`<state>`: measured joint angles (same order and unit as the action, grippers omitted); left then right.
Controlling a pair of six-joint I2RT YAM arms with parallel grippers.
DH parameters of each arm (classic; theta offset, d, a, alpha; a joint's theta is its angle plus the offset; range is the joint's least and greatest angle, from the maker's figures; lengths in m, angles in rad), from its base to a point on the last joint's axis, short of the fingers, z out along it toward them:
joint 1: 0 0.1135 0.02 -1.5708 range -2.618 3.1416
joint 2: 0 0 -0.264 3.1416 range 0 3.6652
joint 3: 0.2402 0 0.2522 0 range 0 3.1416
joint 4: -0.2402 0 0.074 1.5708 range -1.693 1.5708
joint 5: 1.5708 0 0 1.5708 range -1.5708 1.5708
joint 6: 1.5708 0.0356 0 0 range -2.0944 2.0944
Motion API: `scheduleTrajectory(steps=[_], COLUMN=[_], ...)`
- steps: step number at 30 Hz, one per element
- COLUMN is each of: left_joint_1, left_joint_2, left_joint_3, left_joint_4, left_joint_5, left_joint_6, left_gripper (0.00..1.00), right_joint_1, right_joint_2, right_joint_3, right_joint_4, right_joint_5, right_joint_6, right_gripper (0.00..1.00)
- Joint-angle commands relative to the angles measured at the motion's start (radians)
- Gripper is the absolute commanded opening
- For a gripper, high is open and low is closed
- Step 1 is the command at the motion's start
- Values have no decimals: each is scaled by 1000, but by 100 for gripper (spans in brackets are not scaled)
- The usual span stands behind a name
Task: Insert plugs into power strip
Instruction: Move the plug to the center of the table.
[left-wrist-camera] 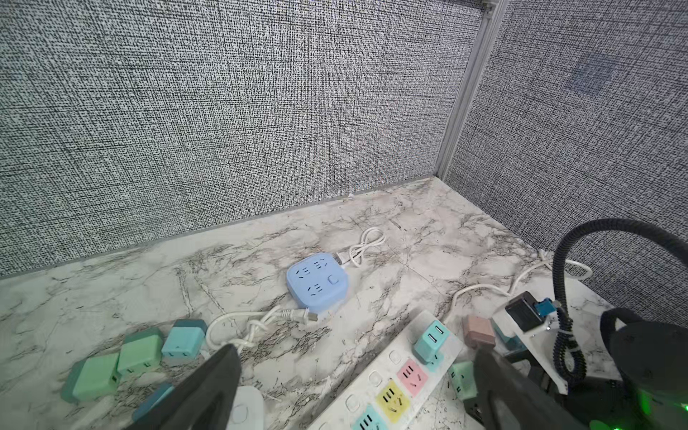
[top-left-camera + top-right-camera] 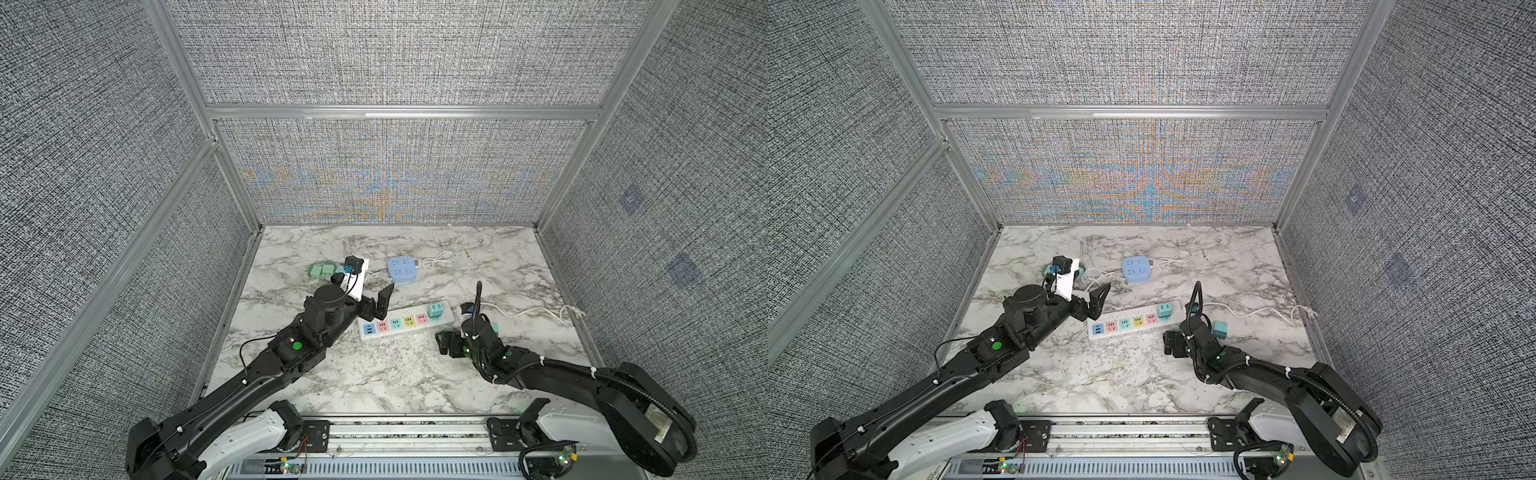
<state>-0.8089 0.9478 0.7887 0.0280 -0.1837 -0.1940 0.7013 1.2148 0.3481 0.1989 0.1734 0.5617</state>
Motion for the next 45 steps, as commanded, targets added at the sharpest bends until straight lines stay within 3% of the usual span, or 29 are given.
scheduleTrajectory(steps=[1,4,10,17,23,31,38,45], left_joint_1=[1,1,2,1,2,2,2,1], left_joint_2=[-3,-5,-21,-24,-46,-42,-48,-28], left_joint_3=[2,3,-18,-10,-23,-19,-31,-27], left_joint_4=[34,26,44,28,32,17,28,25], left_joint_5=[6,-2,1,7,3,4,-8,4], left_joint_6=[10,10,11,2,8,-2,-5,-15], left_gripper=[99,99,99,99,99,99,99,99], right_joint_1=[25,29,27,12,-14,8,57,105], right_joint_2=[-26,-57,-61,61,183,211,177,179], right_joint_3=[-2,2,32,49,71,82,72,77], right_joint_4=[-6,-50,-95,51,111,105,72,57], right_joint_5=[45,73,171,58,-90,-148,-94,-5], right_joint_6=[19,22,-22,-140,-178,-190,-187,-181], right_gripper=[88,79,81,98,97,82,72,69])
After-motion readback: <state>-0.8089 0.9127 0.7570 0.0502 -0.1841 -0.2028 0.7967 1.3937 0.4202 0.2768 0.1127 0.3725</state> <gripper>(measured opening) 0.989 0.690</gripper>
